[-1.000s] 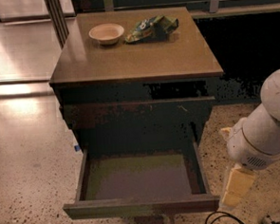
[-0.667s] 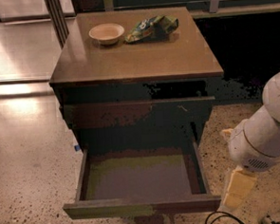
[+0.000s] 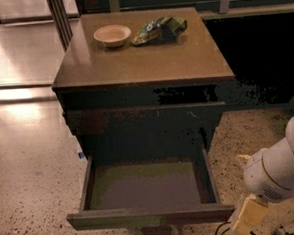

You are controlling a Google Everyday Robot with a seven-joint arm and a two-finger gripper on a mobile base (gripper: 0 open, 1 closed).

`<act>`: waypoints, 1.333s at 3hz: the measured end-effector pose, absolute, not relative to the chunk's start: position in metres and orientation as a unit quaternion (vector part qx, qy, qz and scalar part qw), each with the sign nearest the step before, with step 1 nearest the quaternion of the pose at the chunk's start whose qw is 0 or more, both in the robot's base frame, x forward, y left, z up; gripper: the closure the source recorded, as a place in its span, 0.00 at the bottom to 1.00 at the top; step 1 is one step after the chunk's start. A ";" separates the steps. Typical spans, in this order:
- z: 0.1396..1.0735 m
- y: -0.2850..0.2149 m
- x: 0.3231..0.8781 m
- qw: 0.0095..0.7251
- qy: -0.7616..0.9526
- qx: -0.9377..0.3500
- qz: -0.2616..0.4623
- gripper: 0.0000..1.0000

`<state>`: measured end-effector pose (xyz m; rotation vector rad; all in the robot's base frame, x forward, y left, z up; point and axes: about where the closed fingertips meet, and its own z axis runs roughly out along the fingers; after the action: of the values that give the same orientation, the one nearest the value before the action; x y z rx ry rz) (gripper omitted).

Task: Close middle drawer

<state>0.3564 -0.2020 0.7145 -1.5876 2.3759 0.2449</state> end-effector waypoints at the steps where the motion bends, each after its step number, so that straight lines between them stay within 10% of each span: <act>1: 0.659 -0.189 0.354 0.143 0.823 -0.536 0.118 0.15; 4: 0.572 -0.155 0.357 0.131 0.820 -0.542 0.131 0.85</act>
Offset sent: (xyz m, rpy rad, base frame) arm -0.0025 0.0580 -0.1707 0.0966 0.0770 0.0112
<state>0.3570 -0.1553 0.5724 -1.5748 2.3805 0.3805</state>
